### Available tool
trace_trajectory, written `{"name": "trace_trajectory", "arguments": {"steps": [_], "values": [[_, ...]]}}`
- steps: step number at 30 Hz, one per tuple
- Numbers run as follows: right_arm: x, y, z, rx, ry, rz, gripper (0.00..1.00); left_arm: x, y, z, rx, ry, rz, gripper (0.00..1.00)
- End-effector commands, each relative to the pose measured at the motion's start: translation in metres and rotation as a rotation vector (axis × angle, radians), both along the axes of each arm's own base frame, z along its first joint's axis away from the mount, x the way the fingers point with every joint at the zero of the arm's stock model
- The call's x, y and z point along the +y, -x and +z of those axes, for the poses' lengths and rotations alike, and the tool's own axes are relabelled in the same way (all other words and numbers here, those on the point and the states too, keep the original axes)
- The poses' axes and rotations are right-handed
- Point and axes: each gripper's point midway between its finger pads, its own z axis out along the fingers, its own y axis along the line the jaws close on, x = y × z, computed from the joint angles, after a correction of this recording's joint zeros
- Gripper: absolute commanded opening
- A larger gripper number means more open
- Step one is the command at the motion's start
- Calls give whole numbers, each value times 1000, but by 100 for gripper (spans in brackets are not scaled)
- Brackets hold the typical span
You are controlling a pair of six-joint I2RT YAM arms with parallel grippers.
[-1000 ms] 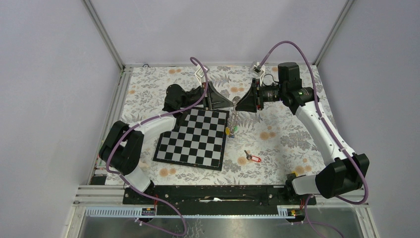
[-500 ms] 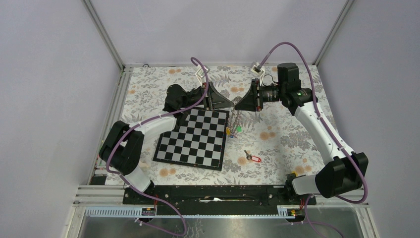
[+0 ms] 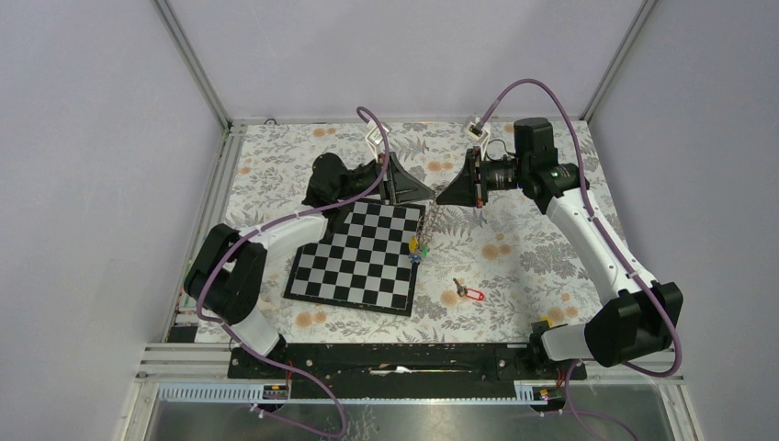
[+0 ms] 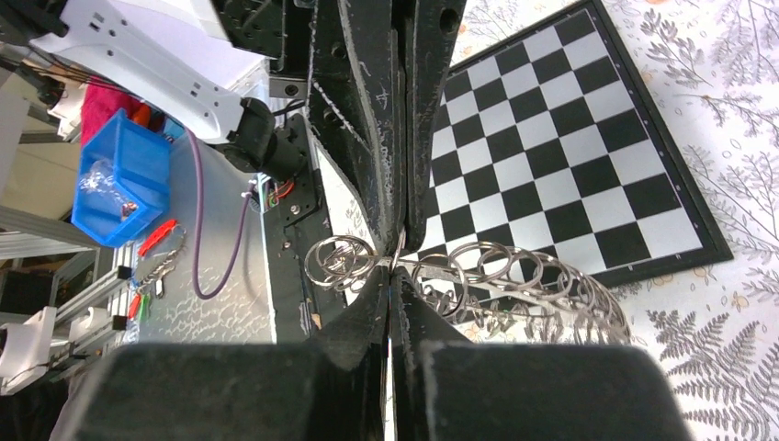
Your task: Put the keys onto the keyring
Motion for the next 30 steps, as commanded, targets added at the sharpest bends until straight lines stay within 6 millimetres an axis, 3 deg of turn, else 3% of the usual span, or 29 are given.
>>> {"name": "trace_trajectory", "arguments": {"steps": [1, 10, 23, 30], "values": [[-7, -12, 13, -95, 52, -48, 0, -2, -2, 13, -53, -21, 2, 0], [-18, -15, 12, -166, 192, -91, 0, -2, -5, 8, -161, -95, -21, 0], [-4, 5, 2, -213, 393, 23, 0, 6, -14, 16, -428, -263, 1, 0], [0, 11, 1, -187, 423, 75, 0, 10, -3, 27, -516, -240, -39, 17]]}}
